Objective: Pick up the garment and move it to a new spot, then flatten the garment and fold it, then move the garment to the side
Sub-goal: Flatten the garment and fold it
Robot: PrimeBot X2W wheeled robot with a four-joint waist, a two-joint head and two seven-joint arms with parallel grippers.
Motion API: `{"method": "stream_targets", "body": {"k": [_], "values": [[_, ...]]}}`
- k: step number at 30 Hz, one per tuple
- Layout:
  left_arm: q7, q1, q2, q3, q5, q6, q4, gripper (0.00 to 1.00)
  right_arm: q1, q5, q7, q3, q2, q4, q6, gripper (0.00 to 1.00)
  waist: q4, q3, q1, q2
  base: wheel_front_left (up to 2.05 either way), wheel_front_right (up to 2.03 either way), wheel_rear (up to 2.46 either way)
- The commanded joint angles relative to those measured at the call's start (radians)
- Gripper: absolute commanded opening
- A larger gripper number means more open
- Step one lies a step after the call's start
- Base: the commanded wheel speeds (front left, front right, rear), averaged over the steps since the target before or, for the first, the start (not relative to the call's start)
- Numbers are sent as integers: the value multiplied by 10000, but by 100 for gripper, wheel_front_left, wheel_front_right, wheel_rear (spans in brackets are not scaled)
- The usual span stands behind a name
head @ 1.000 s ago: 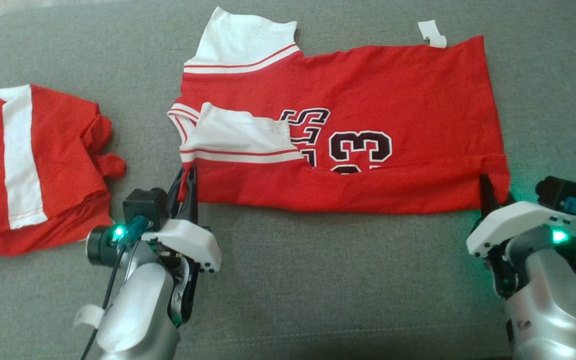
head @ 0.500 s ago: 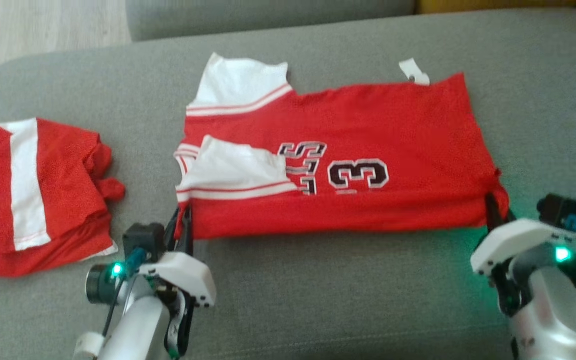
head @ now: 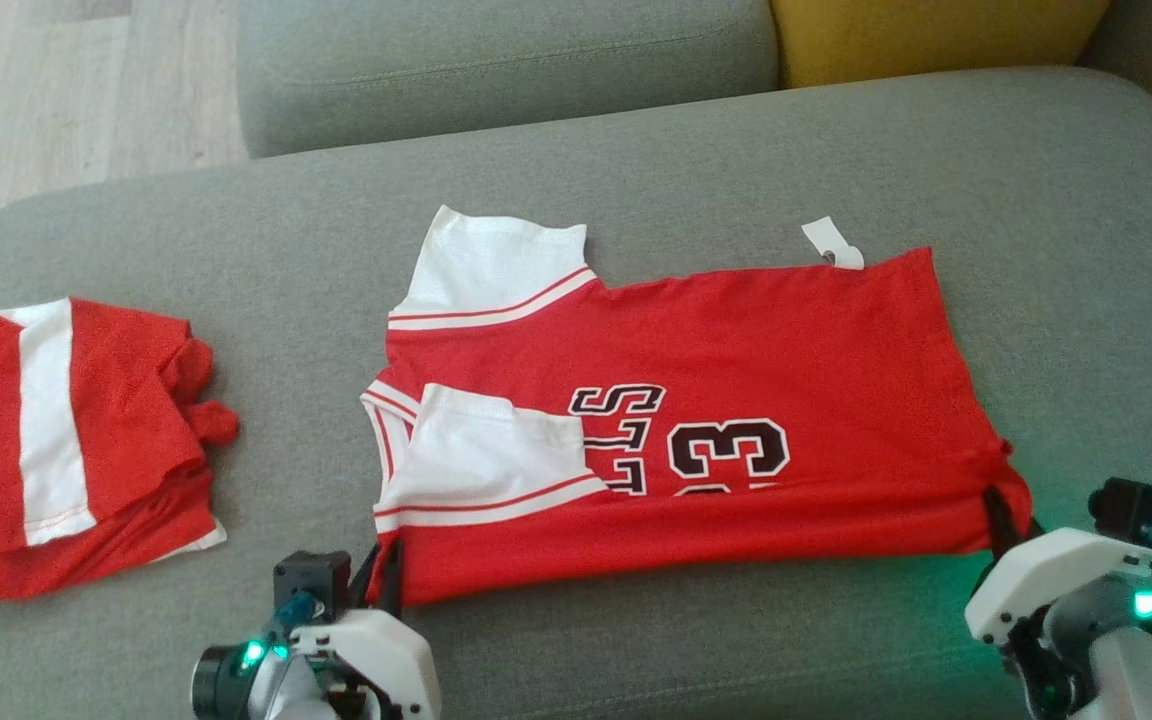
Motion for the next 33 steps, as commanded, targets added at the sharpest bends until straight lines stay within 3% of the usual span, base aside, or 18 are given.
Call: {"method": "stream_targets", "body": {"k": [1,2,3,4,6,13,21,27,33], "values": [[27,-368,220,278,-78,62,-172,0,-167,-32,-70,34,-126,-496,35,19,-48,22,0,-1,0,0,0],[90,-374,222,264,-74,98,-98,22,-127,-129,-140,-34,-106,-612,35,100,-73,28,0,-1,0,0,0],[147,-389,233,235,-48,133,-30,65,-103,-202,-206,-82,-71,-718,35,100,-98,38,0,-1,0,0,0],[112,-411,237,247,-34,198,-15,100,-94,-247,-269,-100,-28,-825,35,100,-118,54,0,-1,0,0,0],[-94,-472,222,426,-118,383,-64,100,-102,-367,-516,-79,37,-1093,35,100,-162,100,0,-1,0,0,0],[-673,-939,318,785,-201,305,-897,100,-201,-687,-2290,195,202,-1907,35,100,-302,344,0,-1,0,0,0],[-755,-1903,684,955,43,-167,-1861,100,-719,-624,-3463,819,86,-2480,35,100,-530,1131,0,-1,0,0,0],[701,-4101,1430,412,688,-810,-1276,100,-1712,-534,-3514,1069,-88,-2918,35,100,-854,2260,0,-1,0,0,0],[2359,-6511,2004,39,911,-1859,-183,100,-2709,-468,-3337,1368,-266,-3295,35,100,-1241,3412,0,-1,0,0,0]]}}
